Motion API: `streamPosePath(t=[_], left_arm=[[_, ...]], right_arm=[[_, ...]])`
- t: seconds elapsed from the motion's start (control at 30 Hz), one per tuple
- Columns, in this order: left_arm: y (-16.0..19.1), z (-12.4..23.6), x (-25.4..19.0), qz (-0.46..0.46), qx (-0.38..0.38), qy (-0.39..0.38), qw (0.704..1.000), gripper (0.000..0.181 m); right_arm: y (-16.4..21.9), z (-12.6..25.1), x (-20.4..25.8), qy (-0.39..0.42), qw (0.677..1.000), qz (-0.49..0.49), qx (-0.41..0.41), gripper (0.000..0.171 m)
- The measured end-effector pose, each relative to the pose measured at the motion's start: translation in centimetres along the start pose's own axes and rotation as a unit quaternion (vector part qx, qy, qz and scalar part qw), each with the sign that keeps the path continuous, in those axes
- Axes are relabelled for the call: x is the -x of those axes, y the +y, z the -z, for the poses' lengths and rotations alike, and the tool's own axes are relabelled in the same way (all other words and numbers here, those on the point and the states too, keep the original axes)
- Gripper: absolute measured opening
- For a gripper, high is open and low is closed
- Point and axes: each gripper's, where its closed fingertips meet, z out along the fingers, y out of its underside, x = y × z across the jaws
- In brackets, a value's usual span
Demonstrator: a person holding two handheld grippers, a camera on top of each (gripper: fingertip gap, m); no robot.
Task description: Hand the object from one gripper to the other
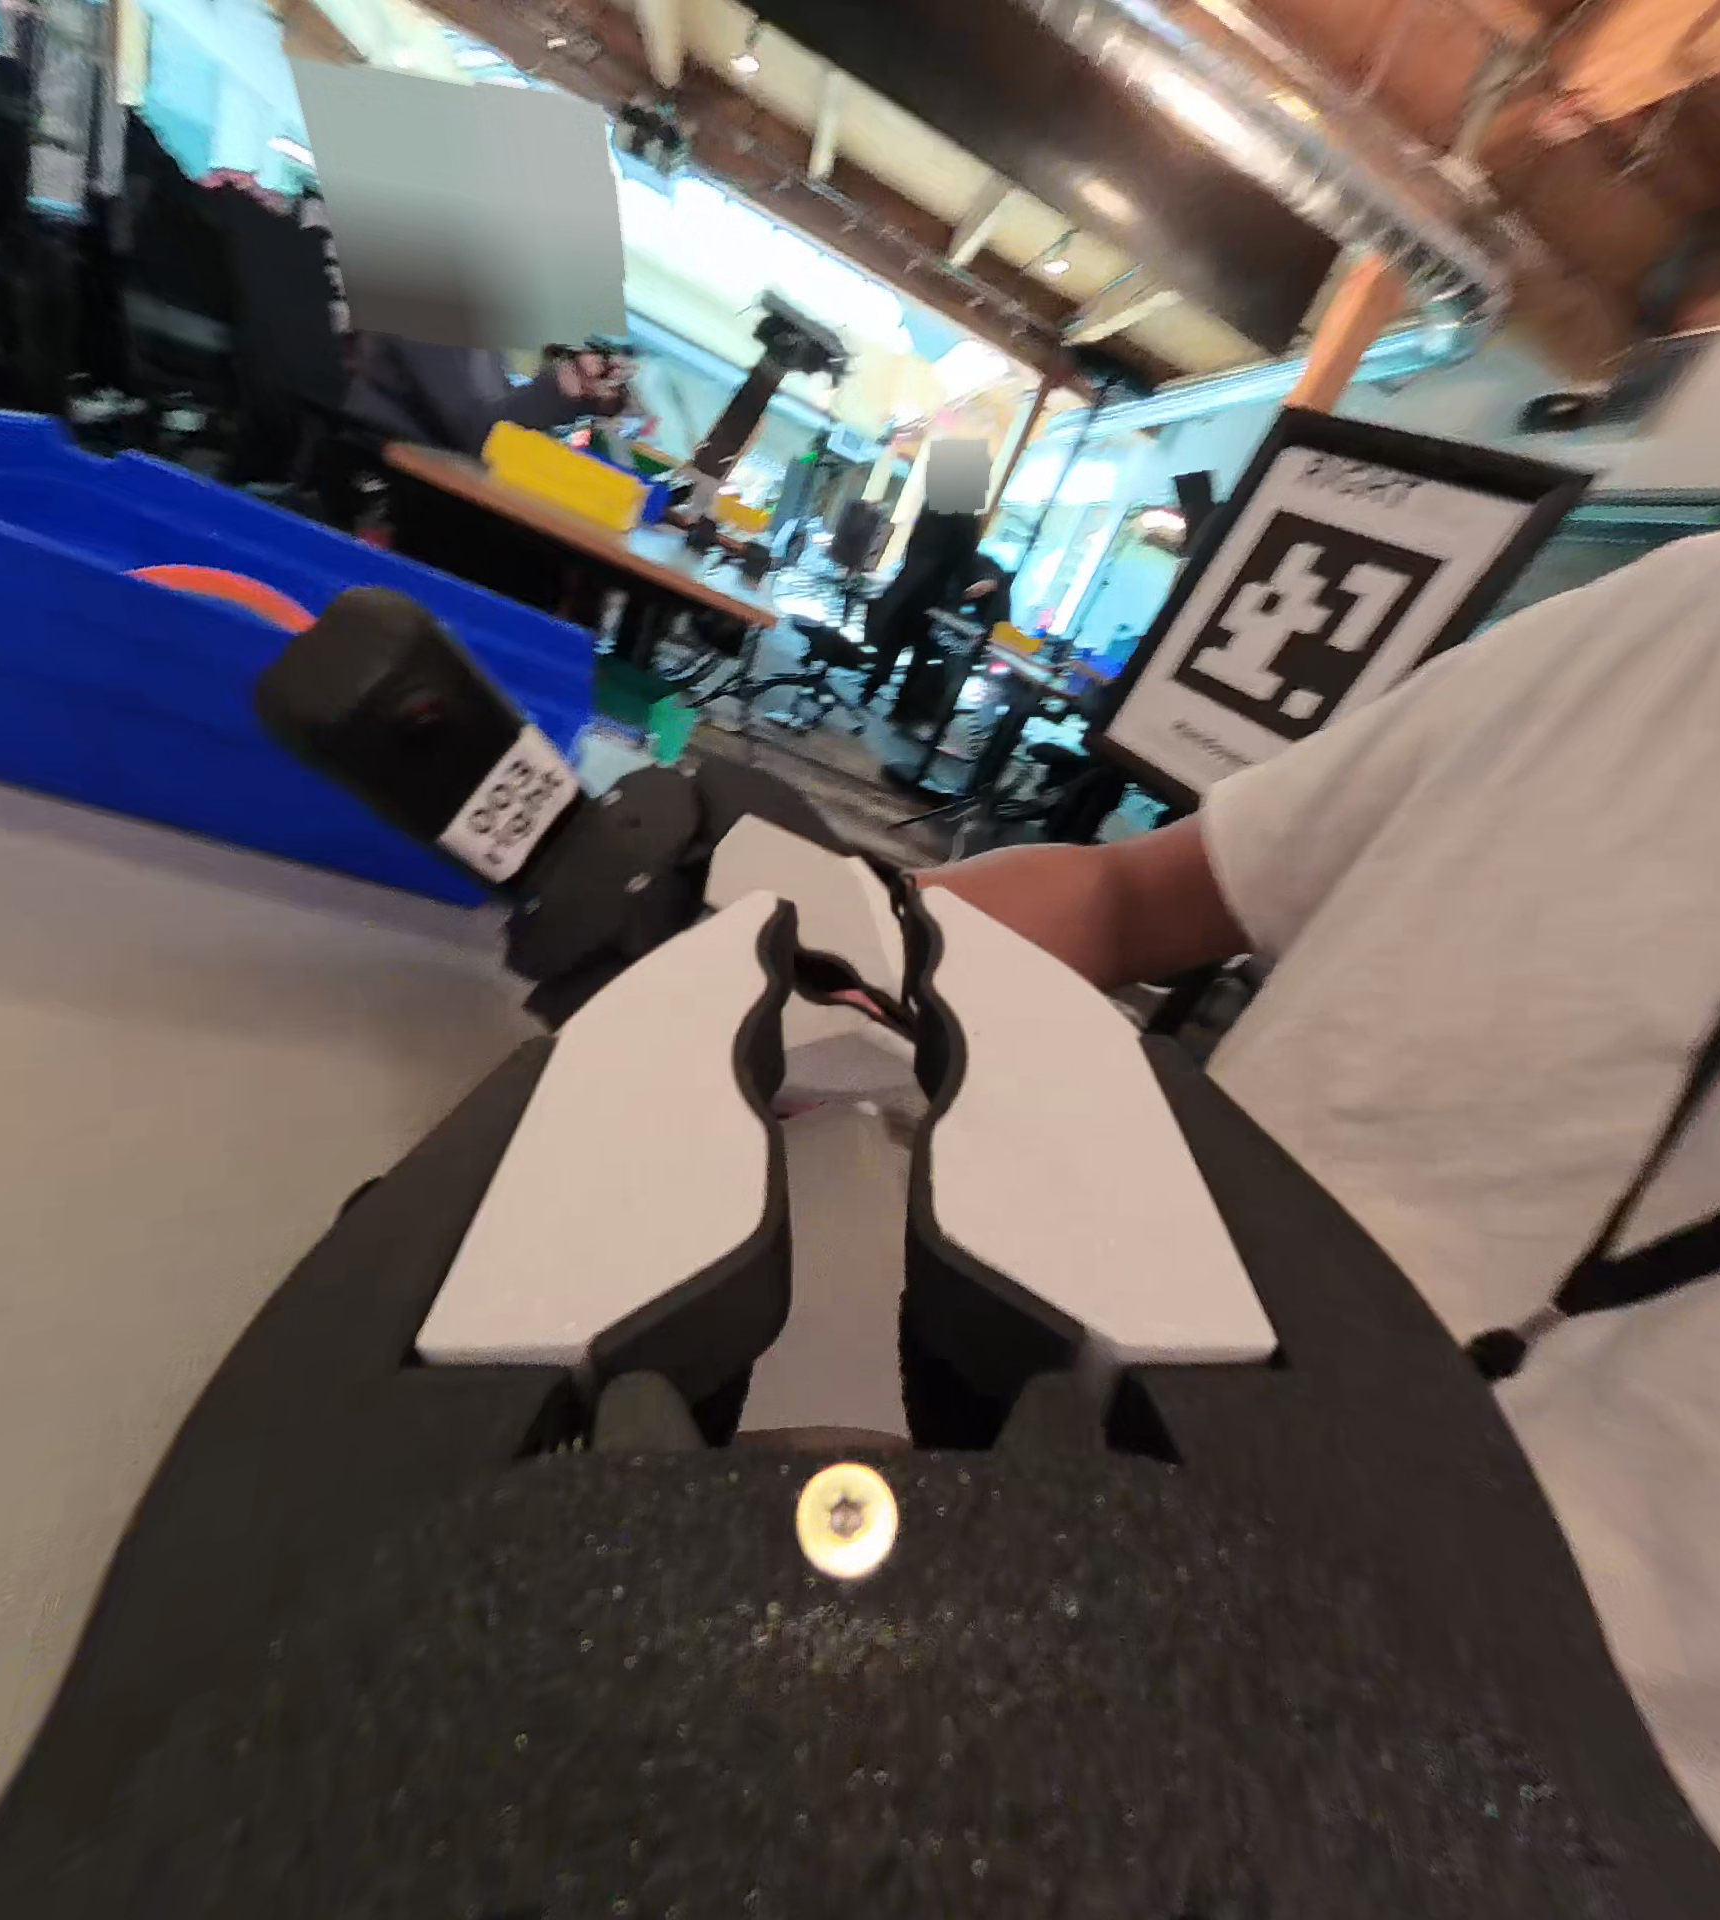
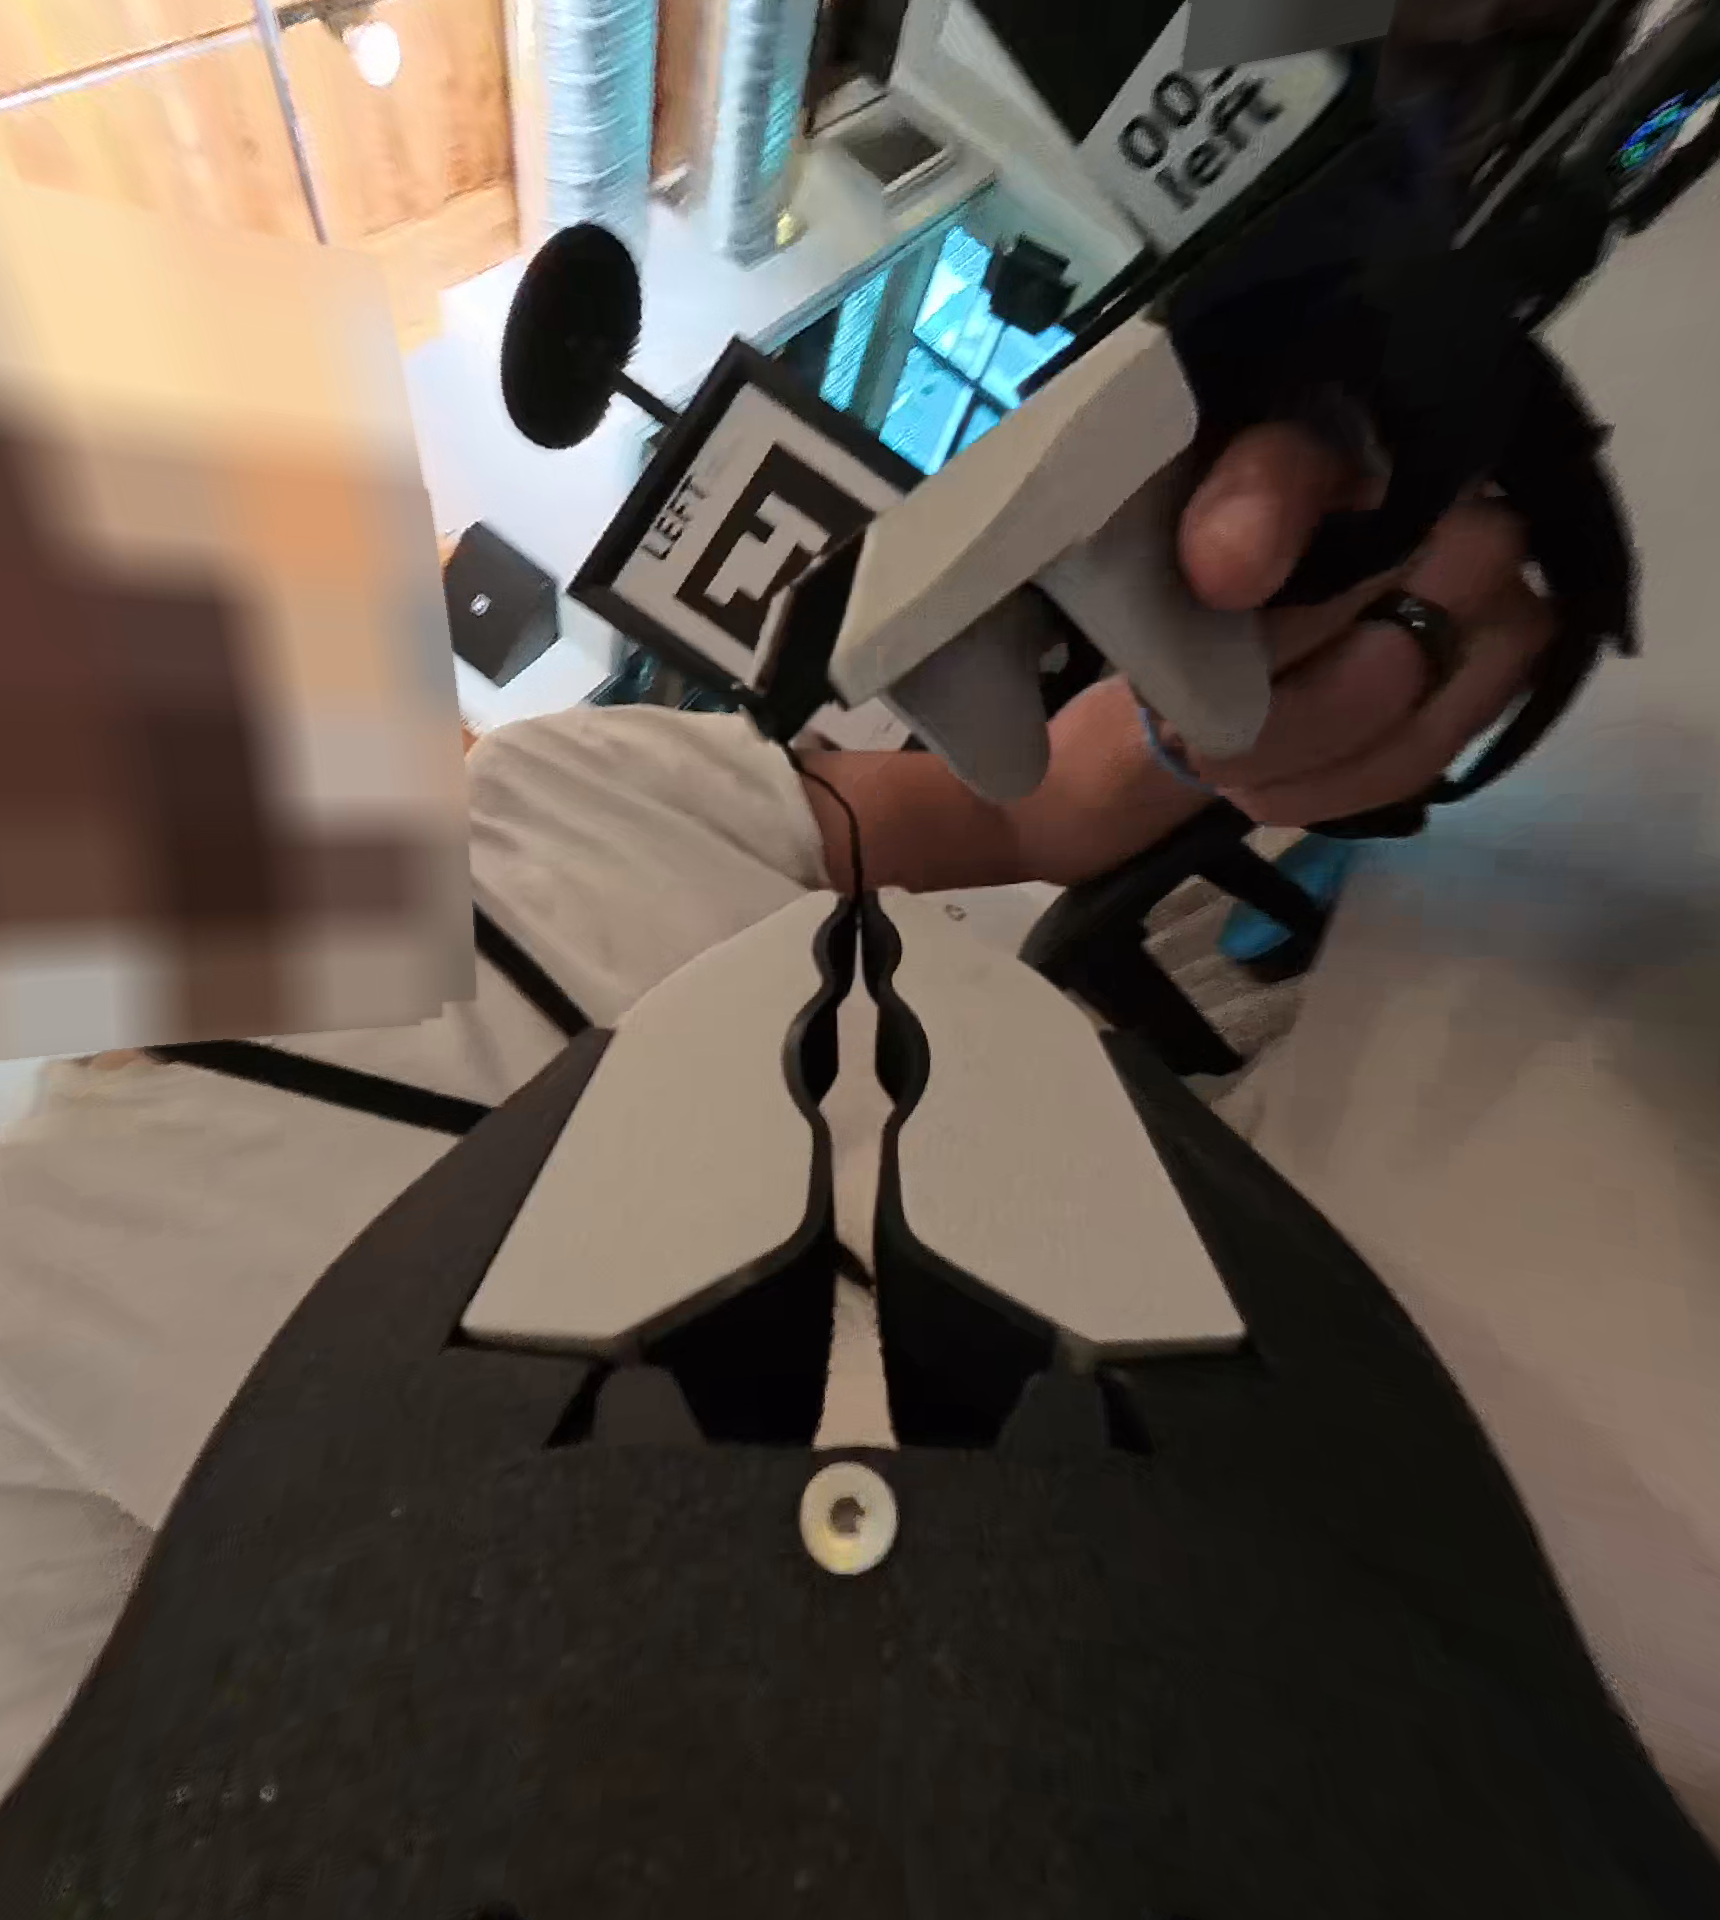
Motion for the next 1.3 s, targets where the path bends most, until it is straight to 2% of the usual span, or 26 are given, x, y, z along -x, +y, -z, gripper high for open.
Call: streamPosePath(t=[0.2,0.5,0.67,0.7,0.73,0.87,0.97,1.03,1.1,1.17,1.23,1.3], left_arm=[[-0.3,-0.5,-2.3,-0.010,0.000,0.047,0.999,0.017],[0.5,-0.8,-2.0,0.001,0.021,0.046,0.999,0.018],[1.6,-1.1,-1.1,-0.004,0.049,0.021,0.999,0.022],[1.6,-1.1,-1.0,-0.005,0.049,0.019,0.999,0.020],[1.6,-1.0,-1.0,-0.009,0.050,0.020,0.998,0.007],[1.7,-0.9,-0.9,-0.020,0.054,0.012,0.998,0.003],[1.1,-0.6,0.1,-0.026,0.043,-0.021,0.998,0.002],[0.4,0.1,1.5,-0.022,0.030,-0.060,0.997,0.001],[-0.3,1.1,2.9,-0.017,0.010,-0.099,0.995,0.001],[-0.8,2.4,4.7,-0.006,-0.006,-0.150,0.989,0.001],[-1.0,3.7,6.7,0.025,-0.020,-0.200,0.979,0.001],[-1.1,4.8,7.8,0.062,-0.045,-0.215,0.973,0.001]], right_arm=[[0.2,-0.8,0.7,-0.032,0.999,-0.011,0.000,0.001],[0.5,-0.5,-0.1,-0.024,0.999,-0.030,0.006,0.000],[0.8,-0.5,-0.5,-0.013,0.999,-0.036,0.012,0.000],[0.8,-0.5,-0.6,-0.009,0.999,-0.037,0.013,0.000],[0.7,-0.4,-0.6,-0.008,0.999,-0.036,0.011,0.000],[0.5,0.1,-1.3,0.011,0.999,-0.040,0.003,0.000],[-0.6,0.8,-1.9,0.034,0.999,-0.021,-0.031,0.001],[-1.9,1.7,-2.7,0.077,0.994,0.024,-0.071,0.011],[-2.9,2.8,-3.9,0.158,0.978,0.095,-0.094,0.026],[-4.1,3.7,-4.7,0.252,0.938,0.211,-0.110,0.037],[-4.8,4.4,-5.2,0.354,0.865,0.345,-0.088,0.047],[-4.5,4.3,-5.8,0.430,0.771,0.469,-0.019,0.056]])
